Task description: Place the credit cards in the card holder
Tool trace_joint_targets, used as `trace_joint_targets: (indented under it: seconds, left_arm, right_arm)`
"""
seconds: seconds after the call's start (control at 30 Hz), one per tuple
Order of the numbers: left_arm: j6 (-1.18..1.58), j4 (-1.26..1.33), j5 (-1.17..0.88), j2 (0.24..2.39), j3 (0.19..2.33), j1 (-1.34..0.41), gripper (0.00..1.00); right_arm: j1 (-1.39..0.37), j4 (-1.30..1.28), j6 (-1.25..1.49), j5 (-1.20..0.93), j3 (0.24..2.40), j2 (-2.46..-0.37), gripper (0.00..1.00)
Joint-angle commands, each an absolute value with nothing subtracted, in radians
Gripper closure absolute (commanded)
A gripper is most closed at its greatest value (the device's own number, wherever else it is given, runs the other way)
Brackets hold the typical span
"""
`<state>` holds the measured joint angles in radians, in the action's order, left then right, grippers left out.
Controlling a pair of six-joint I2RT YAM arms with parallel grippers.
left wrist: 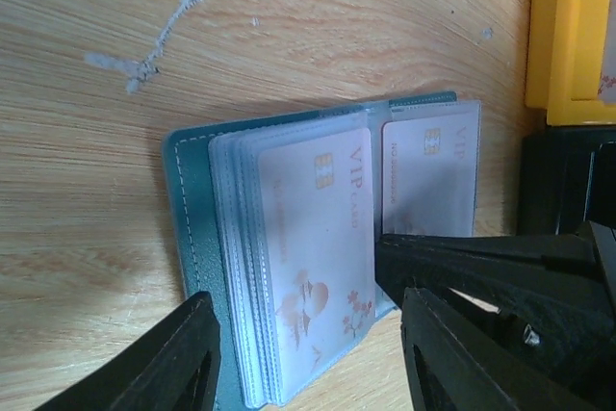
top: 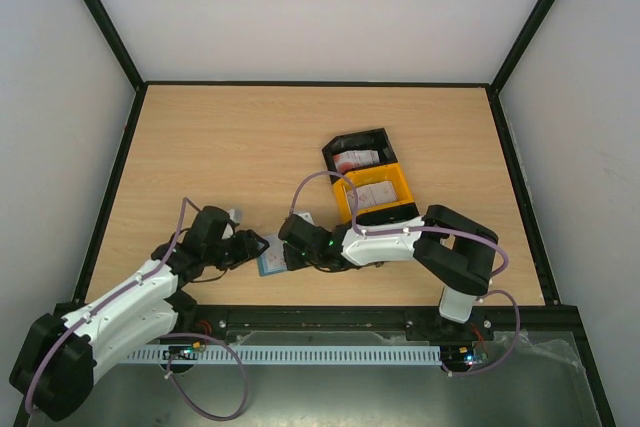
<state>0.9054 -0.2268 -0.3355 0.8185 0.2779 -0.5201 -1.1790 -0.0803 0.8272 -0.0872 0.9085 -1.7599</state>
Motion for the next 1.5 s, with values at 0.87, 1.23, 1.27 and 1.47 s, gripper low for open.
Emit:
trace_joint_targets:
  seconds: [0.87, 1.23, 1.27, 1.47]
  left_arm:
    - [0.905, -0.161, -0.412, 0.841, 0.238, -0.506, 0.53]
    - [0.907, -0.118, -0.449, 0.862, 0.225, -0.506, 0.53]
    - [0.908, -0.113, -0.453, 0.862, 0.224, -0.506, 0.53]
    - [0.908, -0.099, -0.457, 0.876, 0.220, -0.506, 0.55]
  right_arm:
    - [-1.183, -0.127, 0.827, -0.089, 0.933, -1.776, 0.95]
    - [-1.183, -0.127, 0.834, -0.086, 0.931, -1.792, 0.96]
    - [-1.183, -0.126, 0.834, -0.087, 0.930, -1.793, 0.96]
    - [-1.183, -0.124, 0.834, -0.084, 0.928, -1.792, 0.96]
